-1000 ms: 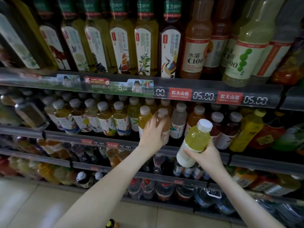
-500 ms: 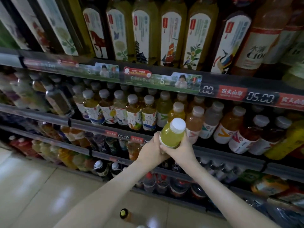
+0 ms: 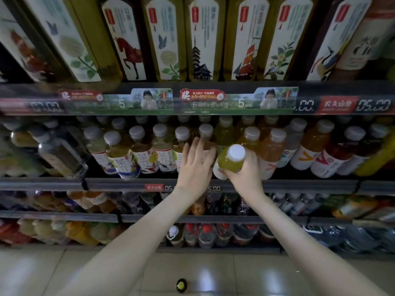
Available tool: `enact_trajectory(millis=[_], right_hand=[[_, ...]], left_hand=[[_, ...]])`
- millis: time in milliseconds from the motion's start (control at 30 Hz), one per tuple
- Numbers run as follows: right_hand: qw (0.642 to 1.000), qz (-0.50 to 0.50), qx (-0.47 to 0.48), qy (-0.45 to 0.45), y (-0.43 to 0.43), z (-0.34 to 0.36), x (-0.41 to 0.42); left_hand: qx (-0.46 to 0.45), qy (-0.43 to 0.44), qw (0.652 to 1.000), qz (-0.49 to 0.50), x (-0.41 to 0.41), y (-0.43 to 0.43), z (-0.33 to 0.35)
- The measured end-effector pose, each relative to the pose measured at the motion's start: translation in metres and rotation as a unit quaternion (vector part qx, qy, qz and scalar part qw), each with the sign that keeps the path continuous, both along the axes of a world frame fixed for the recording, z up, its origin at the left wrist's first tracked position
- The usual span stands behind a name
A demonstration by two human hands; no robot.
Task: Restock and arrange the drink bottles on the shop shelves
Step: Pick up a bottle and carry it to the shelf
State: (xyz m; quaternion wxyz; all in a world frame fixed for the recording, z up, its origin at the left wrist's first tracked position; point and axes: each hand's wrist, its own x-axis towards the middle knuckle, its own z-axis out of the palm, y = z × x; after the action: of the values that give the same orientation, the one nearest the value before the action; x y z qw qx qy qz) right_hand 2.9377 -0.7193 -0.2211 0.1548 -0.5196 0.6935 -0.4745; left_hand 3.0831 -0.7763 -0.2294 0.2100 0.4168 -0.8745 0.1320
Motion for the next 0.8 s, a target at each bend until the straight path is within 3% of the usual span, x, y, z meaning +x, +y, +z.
enact_trajectory(millis=[133, 367, 467, 567, 667, 800], right_hand=[[0.993, -0.001, 0.064, 0.098, -0.015, -0.002, 0.006], [0.977, -0.012, 0.093, 0.192, -0.024, 0.007, 0.011], [0.927, -0.032, 0.053, 0.371, -0.025, 0.01, 0.009], [0.86, -0.013, 0.092, 0.502, -0.03, 0.013, 0.001], [0.837, -0.011, 0.069, 0.542, -0.035, 0.011, -0.009], [0.836, 0.007, 0.034, 0.548, -0.037, 0.007, -0.014]], left_hand=[[0.013, -0.028, 0.998, 0.047, 0.011, -0.022, 0.006], [0.021, -0.032, 0.998, 0.04, 0.003, -0.031, 0.001], [0.008, -0.033, 0.998, 0.045, 0.0, -0.034, 0.003], [-0.001, -0.041, 0.998, 0.045, -0.003, -0.041, 0.008], [-0.001, -0.047, 0.998, 0.044, -0.004, -0.045, 0.01], [0.0, -0.055, 0.997, 0.047, -0.004, -0.045, 0.011]])
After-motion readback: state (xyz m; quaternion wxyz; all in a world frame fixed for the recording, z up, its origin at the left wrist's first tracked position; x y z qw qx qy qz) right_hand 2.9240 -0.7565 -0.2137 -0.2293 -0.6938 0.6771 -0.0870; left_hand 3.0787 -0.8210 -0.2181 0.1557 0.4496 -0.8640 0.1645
